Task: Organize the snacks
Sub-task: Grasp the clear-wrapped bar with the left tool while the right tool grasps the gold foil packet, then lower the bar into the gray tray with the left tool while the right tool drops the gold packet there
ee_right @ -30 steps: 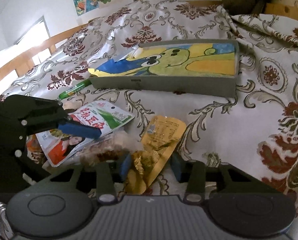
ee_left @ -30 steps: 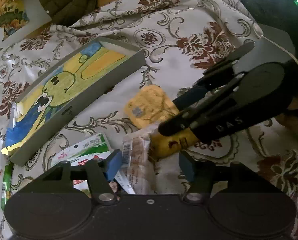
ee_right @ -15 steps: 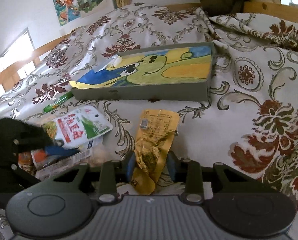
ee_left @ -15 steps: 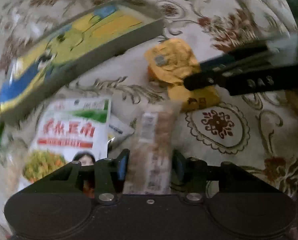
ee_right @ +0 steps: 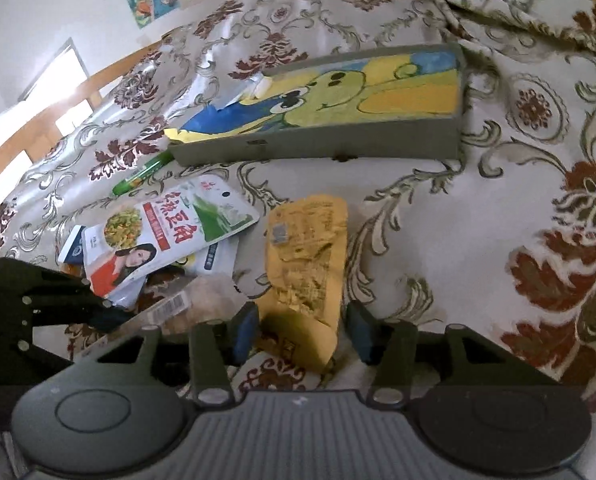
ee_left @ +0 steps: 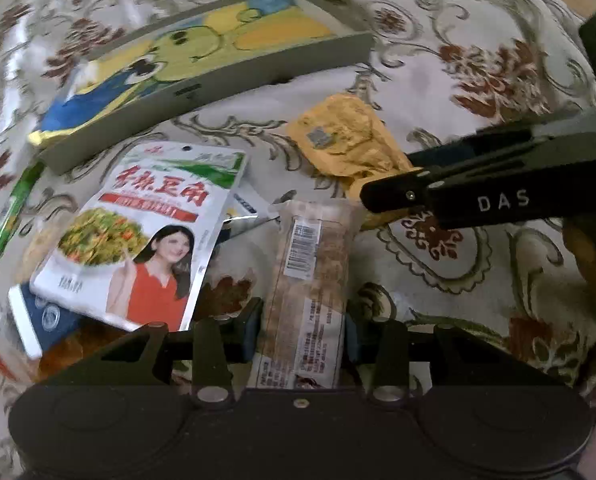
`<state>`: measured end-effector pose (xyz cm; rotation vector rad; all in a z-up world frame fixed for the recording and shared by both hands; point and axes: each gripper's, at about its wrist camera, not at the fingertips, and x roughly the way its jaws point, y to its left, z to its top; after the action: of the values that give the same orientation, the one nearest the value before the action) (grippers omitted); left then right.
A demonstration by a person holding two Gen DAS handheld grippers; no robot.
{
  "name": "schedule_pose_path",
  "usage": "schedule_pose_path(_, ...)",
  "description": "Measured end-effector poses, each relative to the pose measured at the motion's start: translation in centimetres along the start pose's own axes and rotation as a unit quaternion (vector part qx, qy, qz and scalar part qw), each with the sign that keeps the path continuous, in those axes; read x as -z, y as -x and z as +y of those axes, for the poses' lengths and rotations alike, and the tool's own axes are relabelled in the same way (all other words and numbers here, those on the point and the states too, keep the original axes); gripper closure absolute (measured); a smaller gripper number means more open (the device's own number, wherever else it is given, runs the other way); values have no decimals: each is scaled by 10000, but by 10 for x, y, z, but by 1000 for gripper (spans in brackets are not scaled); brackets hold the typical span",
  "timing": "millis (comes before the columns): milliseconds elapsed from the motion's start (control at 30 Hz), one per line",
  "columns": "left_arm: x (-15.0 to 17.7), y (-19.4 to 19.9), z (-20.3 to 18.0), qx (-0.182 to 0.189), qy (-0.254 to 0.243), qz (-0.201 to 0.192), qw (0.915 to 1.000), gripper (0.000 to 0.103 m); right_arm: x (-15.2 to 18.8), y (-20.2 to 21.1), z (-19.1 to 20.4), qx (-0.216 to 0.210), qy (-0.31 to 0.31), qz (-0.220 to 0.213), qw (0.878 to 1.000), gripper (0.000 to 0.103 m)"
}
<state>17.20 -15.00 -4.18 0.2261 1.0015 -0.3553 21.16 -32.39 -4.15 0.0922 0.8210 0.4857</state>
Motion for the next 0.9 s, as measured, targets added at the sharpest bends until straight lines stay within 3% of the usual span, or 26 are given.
schedule_pose_path(200,11,12,6,-100,656,-21,9978,61,4,9,14,149,304,-113,9994,66)
schedule_pose_path(433,26,28,26,131,1472,-109,9890,61,24,21,65,767,1869,-323,9789,71)
schedule_pose_path(733,29,43,28,321,1646,-381,9851,61,30,27,81,970,2190,-604,9690,73)
schedule_pose_path(900,27,51,24,343,1611,-611,9845,61,27,36,81,1006,2206,-1026,9647,73)
